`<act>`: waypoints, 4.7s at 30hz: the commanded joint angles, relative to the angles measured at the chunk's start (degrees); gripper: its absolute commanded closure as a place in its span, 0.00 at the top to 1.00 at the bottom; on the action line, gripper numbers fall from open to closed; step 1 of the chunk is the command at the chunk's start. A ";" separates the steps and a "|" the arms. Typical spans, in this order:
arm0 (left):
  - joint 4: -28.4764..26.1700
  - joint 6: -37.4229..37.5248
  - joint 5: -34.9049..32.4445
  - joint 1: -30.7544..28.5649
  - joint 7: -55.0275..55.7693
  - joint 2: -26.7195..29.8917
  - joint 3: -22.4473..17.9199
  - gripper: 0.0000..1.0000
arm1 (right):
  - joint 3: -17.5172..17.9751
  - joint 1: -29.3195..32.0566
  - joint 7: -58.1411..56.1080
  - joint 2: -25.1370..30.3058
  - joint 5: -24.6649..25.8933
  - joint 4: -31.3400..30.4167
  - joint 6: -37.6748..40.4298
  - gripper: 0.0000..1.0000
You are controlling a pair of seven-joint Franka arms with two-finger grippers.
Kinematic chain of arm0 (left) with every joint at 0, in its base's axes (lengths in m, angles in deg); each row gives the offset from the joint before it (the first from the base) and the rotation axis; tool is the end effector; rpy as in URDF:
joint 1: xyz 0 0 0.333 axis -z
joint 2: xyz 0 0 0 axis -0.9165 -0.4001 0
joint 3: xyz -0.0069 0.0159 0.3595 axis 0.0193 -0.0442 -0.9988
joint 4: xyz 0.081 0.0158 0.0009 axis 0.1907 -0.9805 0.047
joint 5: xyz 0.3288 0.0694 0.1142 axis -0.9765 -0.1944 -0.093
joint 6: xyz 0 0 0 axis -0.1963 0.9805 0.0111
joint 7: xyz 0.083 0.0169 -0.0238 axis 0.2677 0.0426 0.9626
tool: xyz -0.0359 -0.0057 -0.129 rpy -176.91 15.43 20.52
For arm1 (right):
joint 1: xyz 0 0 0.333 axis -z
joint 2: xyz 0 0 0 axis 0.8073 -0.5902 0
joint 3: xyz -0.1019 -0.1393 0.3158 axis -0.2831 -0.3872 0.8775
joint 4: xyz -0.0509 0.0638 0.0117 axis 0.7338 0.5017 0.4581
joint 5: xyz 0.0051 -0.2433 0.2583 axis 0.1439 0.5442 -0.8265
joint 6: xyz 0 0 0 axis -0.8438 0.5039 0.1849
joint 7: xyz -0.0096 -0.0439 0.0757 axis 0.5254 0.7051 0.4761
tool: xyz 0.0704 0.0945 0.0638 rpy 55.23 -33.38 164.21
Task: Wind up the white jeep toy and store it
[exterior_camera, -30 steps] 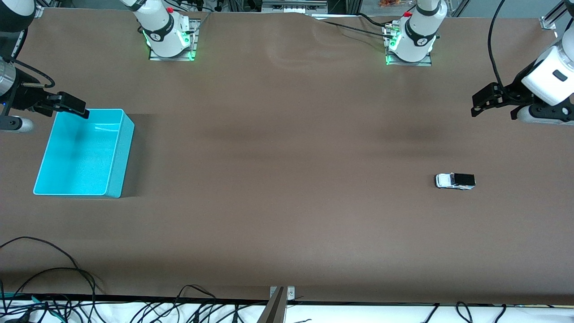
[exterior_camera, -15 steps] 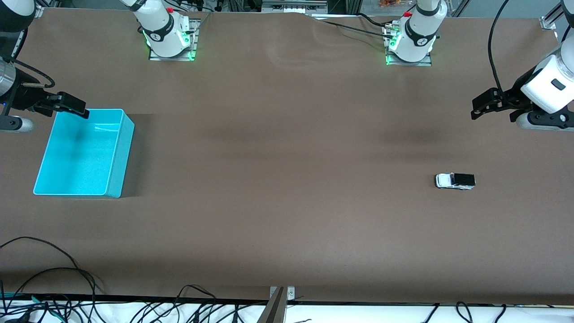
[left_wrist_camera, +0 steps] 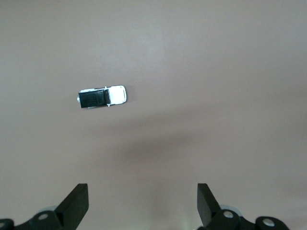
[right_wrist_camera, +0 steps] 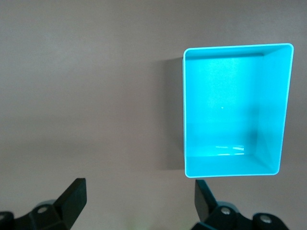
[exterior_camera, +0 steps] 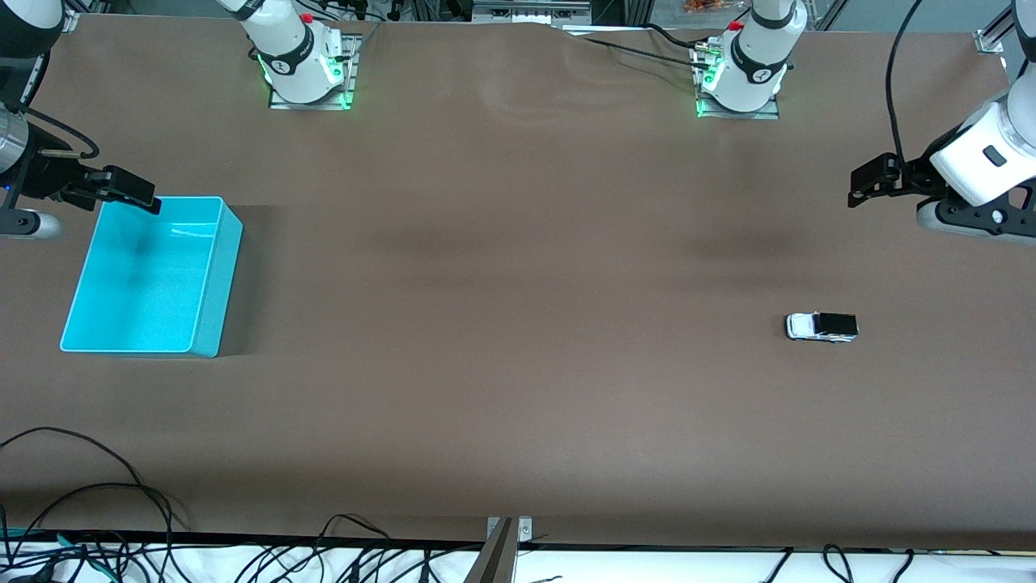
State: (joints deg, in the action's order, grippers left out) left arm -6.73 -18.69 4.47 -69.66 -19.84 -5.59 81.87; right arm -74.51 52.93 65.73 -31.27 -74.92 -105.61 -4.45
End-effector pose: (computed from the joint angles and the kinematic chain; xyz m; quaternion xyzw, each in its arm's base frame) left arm 0.5215 -0.0124 0.5979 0.9922 -0.1071 -0.0613 0.0170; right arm 0.5262 -0.0044 0.5944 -0.9985 0.0283 0.0450 0.0098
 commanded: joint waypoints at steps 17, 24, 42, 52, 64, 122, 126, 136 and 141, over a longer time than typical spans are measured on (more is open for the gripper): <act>1.55 -12.46 -1.73 -9.49 -50.09 -14.92 0.05 1.00 | -0.01 0.11 -0.04 0.77 0.49 -0.75 0.15 1.00; 1.20 -18.00 -1.91 -11.08 -63.19 -20.72 0.14 1.00 | -0.01 0.11 -0.04 0.85 0.49 -0.66 0.24 1.00; -12.60 -39.01 -2.00 -12.13 -78.93 -24.68 0.14 1.00 | -0.01 0.11 -0.04 0.77 0.49 -0.75 0.24 1.00; -12.60 -42.79 -2.00 -12.22 -84.99 -28.90 0.14 1.00 | -0.01 0.11 -0.04 0.77 0.49 -0.75 0.24 1.00; -12.60 -44.55 -2.00 -12.22 -88.69 -31.01 0.22 0.92 | -0.01 0.11 -0.04 0.77 0.49 -0.66 0.24 1.00; -11.46 -43.32 -1.91 -27.42 -107.24 -32.50 0.31 0.04 | -0.01 0.11 -0.04 0.77 0.49 -0.66 0.33 1.00; -11.02 -43.23 -1.91 -29.09 -108.47 -32.77 0.22 0.04 | -0.01 0.11 -0.04 0.77 0.49 -0.75 0.33 1.00; -10.23 -43.23 -2.00 -33.66 -110.93 -33.74 0.14 0.04 | -0.01 0.11 -0.04 0.77 0.49 -0.75 0.33 1.00; -8.56 -42.70 -2.00 -35.16 -112.16 -35.23 0.14 0.04 | -0.01 0.11 -0.04 0.77 0.49 -0.75 0.33 1.00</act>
State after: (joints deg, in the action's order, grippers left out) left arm -18.15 -62.67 3.57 -102.86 -129.85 -37.43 81.79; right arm -74.52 52.93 65.73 -31.29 -74.92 -105.61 -4.36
